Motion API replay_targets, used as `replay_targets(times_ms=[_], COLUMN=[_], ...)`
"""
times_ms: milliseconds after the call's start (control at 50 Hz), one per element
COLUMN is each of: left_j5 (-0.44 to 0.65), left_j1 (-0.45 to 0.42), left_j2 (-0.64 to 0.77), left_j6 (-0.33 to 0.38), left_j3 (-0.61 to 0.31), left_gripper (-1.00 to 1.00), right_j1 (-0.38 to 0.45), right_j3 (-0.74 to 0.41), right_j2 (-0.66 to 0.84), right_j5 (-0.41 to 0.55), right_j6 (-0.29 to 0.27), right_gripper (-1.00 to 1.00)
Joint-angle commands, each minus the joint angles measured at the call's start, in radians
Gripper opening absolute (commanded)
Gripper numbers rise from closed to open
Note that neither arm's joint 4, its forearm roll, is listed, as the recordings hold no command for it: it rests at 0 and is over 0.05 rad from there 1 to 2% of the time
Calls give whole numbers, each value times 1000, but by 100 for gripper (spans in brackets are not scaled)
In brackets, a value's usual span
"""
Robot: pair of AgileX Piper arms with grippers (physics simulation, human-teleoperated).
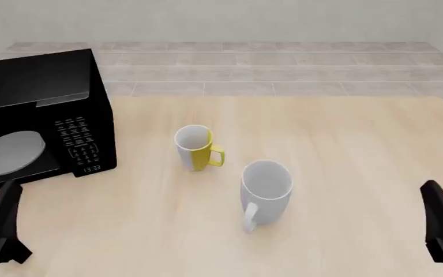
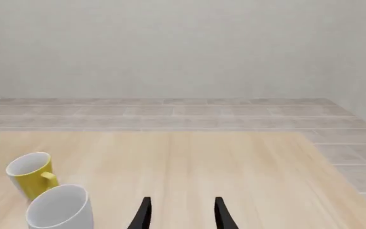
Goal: Put the yellow and white mug to the front of the white mug.
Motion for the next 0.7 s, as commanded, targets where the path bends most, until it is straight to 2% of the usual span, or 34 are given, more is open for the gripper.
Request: replay_targets(times_ms=[20,220,240,260,560,580,660,700], left_j5=[7,9,19,13,6,1,13,14], left_j1=[1,1,5,1,0,-1,38,36], left_j2=[2,1,0,0,-1,-2,-1,-1], left_j6=[-1,-1,0,-1,14,27,0,1], left_j3=[-8,-9,-19,-13,-12,-13,-12,-14], left_gripper=[100,100,100,100,100,100,100,100], right_j1=[-4,-4,98,-4,-11,-10,17,58], right_j3=[3,4,5,4,2,-11,-91,-145], right_j2=[9,12,14,18,-2,-1,16,103], right_j5=[-10,-15,-15,-21,-23,-15,31,16], right_j6=[0,0,2,0,0,7,12,1], right_gripper=[100,100,100,100,100,100,100,100])
